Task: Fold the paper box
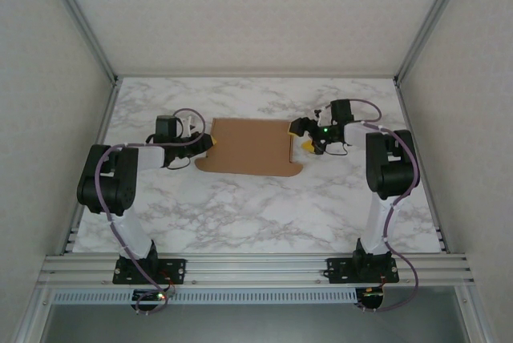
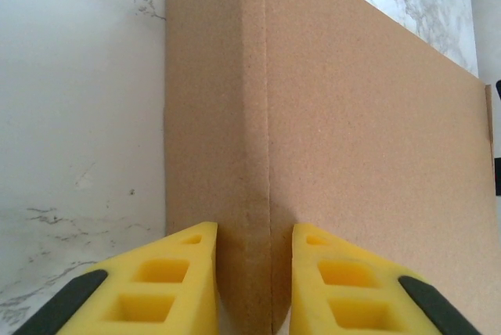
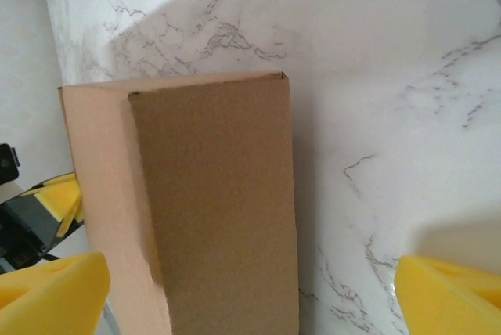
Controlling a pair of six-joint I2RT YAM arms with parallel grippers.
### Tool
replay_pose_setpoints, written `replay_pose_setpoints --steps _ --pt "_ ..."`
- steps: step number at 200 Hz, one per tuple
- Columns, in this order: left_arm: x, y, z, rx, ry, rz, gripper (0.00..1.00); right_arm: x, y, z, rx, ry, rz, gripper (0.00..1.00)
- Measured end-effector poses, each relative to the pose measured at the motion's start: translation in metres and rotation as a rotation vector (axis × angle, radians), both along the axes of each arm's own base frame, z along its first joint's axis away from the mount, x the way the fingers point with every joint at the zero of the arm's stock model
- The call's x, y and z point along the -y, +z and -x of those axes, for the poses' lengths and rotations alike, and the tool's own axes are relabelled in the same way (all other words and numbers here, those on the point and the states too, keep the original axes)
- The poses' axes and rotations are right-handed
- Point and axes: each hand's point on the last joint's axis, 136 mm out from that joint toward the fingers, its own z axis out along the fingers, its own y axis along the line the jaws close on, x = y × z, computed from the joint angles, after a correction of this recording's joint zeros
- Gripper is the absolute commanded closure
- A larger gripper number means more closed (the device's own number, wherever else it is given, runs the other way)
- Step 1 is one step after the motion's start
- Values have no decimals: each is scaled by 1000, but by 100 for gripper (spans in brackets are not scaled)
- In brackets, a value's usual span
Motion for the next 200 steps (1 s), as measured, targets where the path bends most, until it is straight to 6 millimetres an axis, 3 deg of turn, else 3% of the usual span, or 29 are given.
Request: replay_pose_setpoints --steps 41,60,86,132,159,177,200 --pt "0 0 0 2 -2 2 93 -4 3 -4 -19 -2 -68 11" --pt "1 0 0 2 -3 3 93 -22 9 -3 30 44 -93 13" --pt "-1 1 -1 3 1 4 94 -51 4 16 34 118 -96 16" --pt "-1 2 -1 0 3 9 94 -55 11 17 20 101 -181 27" --pt "-1 2 -1 -5 8 17 81 -54 12 22 -11 68 -211 41" --pt "-2 4 -1 -7 18 15 66 -54 22 23 -9 53 -220 48" --pt "-8 6 2 -31 56 -14 58 -56 37 27 -13 34 -212 57"
